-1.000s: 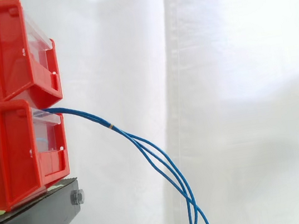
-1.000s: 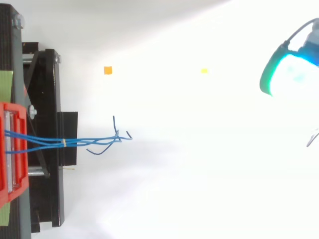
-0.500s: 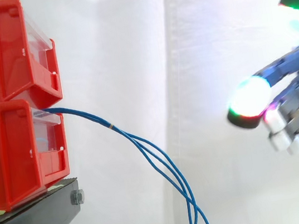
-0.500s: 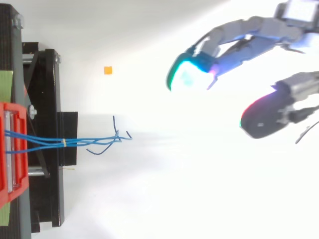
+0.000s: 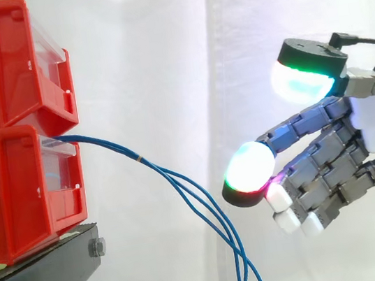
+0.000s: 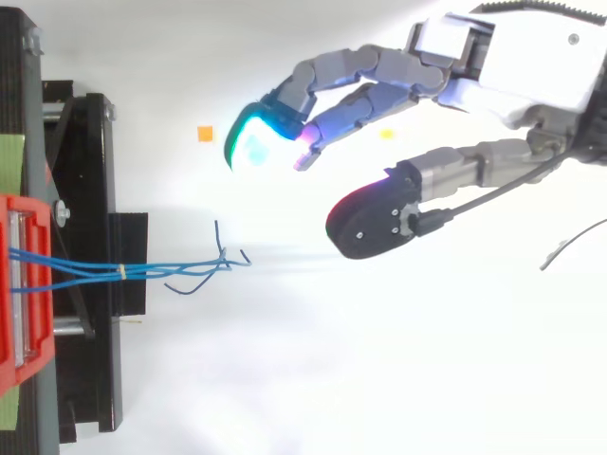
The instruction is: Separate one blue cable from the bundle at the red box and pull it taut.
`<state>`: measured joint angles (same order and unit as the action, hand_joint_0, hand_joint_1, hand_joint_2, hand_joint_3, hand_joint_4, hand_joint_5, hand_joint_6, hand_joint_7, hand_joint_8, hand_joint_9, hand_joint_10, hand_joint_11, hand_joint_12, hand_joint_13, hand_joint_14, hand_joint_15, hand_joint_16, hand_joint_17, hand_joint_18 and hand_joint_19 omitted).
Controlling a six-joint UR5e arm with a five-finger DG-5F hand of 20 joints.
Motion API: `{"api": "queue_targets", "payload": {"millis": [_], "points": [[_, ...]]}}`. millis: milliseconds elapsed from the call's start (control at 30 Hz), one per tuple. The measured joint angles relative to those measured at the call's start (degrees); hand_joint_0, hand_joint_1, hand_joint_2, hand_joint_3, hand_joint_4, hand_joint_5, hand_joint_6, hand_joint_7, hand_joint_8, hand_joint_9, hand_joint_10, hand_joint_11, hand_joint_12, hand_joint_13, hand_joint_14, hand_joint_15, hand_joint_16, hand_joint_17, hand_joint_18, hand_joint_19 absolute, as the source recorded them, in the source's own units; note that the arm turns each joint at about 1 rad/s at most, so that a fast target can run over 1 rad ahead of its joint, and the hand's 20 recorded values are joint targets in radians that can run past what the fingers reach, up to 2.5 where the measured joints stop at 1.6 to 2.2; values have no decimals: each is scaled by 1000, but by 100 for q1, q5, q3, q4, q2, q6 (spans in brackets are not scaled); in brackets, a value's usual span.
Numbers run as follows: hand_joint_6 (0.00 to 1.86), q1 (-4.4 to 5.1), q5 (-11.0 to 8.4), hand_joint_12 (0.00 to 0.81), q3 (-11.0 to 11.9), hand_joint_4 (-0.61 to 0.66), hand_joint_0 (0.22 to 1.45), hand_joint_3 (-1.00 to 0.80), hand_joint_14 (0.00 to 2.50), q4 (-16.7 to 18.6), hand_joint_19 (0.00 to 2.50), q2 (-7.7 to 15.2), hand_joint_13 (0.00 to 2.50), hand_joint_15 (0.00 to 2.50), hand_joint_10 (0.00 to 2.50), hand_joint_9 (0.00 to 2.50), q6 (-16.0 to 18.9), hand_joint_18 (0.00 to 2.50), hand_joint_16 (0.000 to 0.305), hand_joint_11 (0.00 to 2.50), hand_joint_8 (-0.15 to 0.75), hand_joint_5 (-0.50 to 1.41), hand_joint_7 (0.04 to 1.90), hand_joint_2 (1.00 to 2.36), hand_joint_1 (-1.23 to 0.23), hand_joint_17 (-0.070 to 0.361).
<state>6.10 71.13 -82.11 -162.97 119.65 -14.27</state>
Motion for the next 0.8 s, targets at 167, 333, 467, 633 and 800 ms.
{"api": "queue_targets", "payload": {"millis": [167,333,467,633,800], "points": [[503,67,-290,352,40,214,551,-499,16,82,560,109,606,422,15,706,-188,422,46,491,282,-172,901,1000,-585,104],[503,106,-357,354,126,211,550,-500,16,272,565,301,604,423,14,702,-298,424,46,495,283,-172,905,1001,-584,104],[503,120,-331,353,373,197,550,-500,18,318,565,555,602,424,16,692,-306,421,46,481,281,-176,903,1000,-586,104],[503,127,-79,357,962,185,545,-500,16,263,574,1037,599,427,15,669,-185,420,47,502,278,-188,917,1000,-609,105],[503,131,89,367,1487,191,527,-500,18,163,582,1331,582,437,17,589,-130,416,49,552,279,-217,1045,1000,-649,109]]}}
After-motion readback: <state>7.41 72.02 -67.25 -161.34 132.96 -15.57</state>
